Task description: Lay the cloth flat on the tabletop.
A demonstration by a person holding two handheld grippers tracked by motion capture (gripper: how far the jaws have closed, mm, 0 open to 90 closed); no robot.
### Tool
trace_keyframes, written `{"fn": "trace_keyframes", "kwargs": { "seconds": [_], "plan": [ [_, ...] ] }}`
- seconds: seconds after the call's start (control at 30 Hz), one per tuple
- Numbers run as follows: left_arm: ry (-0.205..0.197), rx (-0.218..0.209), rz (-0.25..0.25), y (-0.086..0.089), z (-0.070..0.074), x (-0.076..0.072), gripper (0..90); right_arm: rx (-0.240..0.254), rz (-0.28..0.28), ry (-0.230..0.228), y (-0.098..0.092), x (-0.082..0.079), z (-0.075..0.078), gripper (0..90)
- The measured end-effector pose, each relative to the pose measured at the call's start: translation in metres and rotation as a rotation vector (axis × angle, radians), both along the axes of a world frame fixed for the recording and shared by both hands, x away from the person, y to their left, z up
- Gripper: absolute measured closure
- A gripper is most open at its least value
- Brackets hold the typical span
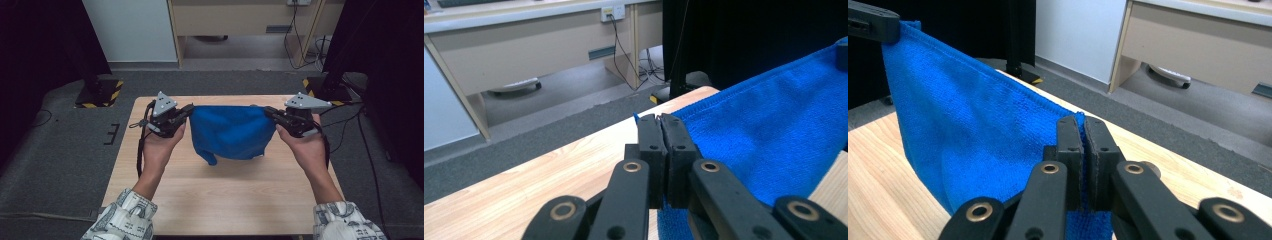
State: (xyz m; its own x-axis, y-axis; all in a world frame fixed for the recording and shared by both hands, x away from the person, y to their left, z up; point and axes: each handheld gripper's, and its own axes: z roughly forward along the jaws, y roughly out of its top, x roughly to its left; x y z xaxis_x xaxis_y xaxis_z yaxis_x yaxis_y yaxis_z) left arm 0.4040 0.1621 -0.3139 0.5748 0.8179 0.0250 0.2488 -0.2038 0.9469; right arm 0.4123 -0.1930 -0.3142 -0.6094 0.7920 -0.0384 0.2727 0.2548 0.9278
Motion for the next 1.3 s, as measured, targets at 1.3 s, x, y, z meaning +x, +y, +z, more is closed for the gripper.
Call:
{"fn": "trace_keyframes", "kwargs": {
  "seconds": [1.3],
  "plan": [
    [0.193, 0.043, 0.006, -0.014, -0.057, 0.029, 87.5, -0.061, -0.008, 0.118, -0.007, 0.028, -0.06, 86.9]
  ]
}}
